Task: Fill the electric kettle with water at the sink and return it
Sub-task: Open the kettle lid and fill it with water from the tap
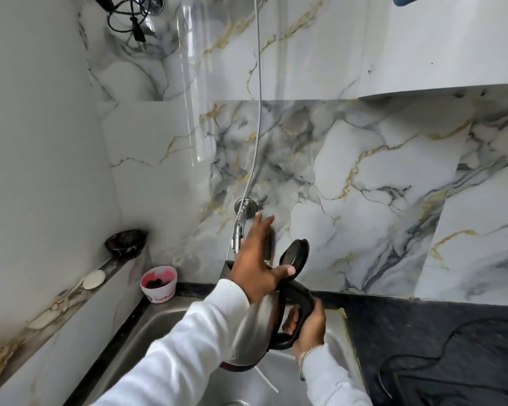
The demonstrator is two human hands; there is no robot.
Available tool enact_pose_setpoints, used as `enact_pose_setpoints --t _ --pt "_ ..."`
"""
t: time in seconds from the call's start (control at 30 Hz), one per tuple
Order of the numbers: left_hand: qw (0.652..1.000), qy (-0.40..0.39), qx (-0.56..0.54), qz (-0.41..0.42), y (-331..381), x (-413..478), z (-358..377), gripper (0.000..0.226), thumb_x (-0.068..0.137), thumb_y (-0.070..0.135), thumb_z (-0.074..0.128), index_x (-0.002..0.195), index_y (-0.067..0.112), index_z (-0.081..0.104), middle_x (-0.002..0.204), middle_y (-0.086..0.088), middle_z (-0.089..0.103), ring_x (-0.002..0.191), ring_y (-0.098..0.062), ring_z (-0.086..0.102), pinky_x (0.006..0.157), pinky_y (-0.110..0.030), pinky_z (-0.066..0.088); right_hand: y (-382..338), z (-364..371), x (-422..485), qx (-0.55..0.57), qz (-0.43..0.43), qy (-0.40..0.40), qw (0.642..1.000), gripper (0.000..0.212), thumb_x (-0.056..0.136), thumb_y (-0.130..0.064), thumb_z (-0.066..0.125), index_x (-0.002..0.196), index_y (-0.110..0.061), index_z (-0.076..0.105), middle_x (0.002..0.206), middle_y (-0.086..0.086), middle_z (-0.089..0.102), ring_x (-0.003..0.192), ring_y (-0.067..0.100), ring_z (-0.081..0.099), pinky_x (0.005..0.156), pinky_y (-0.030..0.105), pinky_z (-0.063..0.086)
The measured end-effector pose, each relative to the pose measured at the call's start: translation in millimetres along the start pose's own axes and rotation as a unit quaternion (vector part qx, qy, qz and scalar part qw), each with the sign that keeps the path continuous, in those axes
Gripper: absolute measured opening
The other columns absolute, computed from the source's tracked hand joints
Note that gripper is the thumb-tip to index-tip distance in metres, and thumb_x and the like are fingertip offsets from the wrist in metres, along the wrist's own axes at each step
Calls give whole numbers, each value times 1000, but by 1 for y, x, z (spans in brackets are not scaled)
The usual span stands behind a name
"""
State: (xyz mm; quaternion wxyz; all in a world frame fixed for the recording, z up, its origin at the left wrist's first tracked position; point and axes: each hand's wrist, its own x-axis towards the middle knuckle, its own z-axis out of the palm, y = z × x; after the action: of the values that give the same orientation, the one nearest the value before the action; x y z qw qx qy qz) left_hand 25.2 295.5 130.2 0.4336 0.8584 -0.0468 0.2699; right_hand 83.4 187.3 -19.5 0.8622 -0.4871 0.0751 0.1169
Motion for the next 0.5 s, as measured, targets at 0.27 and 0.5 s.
enact_pose_setpoints --t 0.27,0.5 --pt "970 105 -12 -219 -82 43 -22 69 82 43 61 141 18 35 145 -3 46 138 -23 36 118 -39 23 17 6 48 -6 12 -20 1000 58 92 -41 27 42 -13 34 34 4 29 31 19 24 40 29 17" --pt "963 87 -27 -255 -129 80 -28 21 84 -2 55 94 2 73 97 -18 74 94 -27 68 96 -35 49 31 16 90 -14 27 -15 999 56 92 -39 25 42 -15 32 31 4 27 29 18 23 35 25 18"
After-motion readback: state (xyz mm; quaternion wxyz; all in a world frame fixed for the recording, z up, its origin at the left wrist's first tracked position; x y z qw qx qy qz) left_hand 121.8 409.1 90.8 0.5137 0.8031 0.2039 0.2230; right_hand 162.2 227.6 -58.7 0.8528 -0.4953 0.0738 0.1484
